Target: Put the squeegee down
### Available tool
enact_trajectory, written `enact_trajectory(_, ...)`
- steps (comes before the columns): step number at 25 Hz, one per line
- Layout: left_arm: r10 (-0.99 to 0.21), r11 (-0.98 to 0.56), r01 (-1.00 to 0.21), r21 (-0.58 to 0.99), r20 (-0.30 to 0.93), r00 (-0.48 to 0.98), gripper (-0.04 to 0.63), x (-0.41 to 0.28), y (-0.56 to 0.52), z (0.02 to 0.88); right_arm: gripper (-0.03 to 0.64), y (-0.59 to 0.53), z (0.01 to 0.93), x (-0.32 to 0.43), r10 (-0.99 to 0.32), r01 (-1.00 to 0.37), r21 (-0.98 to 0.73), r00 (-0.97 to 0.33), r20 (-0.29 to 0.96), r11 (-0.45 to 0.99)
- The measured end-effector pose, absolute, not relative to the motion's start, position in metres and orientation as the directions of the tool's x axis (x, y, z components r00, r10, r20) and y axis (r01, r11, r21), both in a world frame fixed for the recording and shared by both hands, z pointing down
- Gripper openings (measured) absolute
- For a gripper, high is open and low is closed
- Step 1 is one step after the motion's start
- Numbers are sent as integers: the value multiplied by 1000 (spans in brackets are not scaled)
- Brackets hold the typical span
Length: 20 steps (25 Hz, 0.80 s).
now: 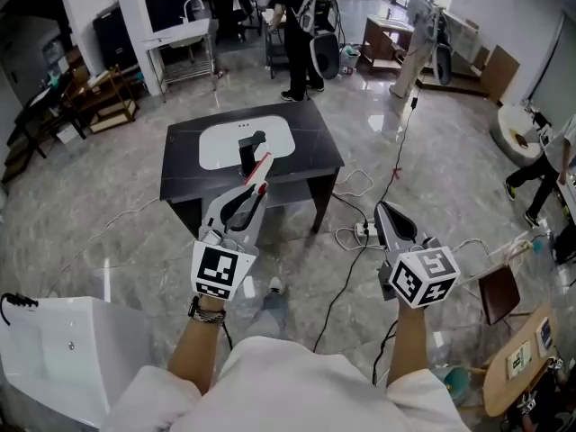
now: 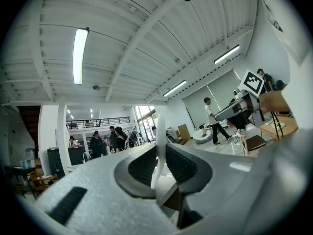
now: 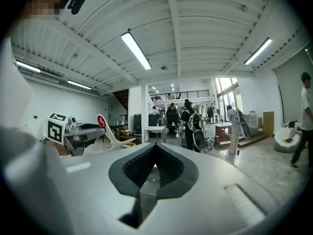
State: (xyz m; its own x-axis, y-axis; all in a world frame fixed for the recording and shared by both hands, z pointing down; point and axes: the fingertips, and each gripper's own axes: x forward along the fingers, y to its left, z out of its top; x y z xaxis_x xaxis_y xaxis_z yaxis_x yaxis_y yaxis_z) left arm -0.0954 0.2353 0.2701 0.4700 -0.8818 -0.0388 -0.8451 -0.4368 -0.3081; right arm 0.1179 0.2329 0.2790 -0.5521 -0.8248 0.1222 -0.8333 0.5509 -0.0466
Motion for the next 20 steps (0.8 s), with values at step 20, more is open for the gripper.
enact_trajectory(20, -867, -473, -833, -285, -17, 498, 67, -108, -29, 277, 5, -25, 280, 95, -827, -836, -85, -549, 124, 543)
